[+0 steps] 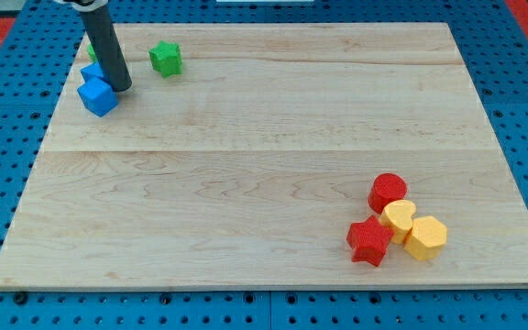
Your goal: Push the blue triangle towards right
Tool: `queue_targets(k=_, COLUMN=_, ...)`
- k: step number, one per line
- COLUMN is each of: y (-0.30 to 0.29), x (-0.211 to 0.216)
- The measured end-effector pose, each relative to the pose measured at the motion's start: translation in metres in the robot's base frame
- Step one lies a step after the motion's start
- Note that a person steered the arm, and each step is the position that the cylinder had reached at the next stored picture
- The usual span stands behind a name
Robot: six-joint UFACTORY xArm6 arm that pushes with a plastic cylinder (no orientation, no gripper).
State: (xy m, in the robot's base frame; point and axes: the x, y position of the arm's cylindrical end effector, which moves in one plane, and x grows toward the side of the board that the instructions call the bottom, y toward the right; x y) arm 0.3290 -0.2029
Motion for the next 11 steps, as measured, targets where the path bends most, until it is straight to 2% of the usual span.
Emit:
queue_targets(k=1, y=0.009, x=0.056)
queue_targets(k=2, y=-0.012, x=0.091)
queue_targets(k=3, y=-0.060, x=0.074)
queue_targets(k=4, y=-0.083, x=0.018)
queue_targets(k=5, y=-0.083, x=-0.025)
queue_targets(k=6, y=-0.075, x=-0.037)
queue_targets(k=8, y=-0.033, x=0.007)
queue_targets(k=11, y=-0.012, x=0.009)
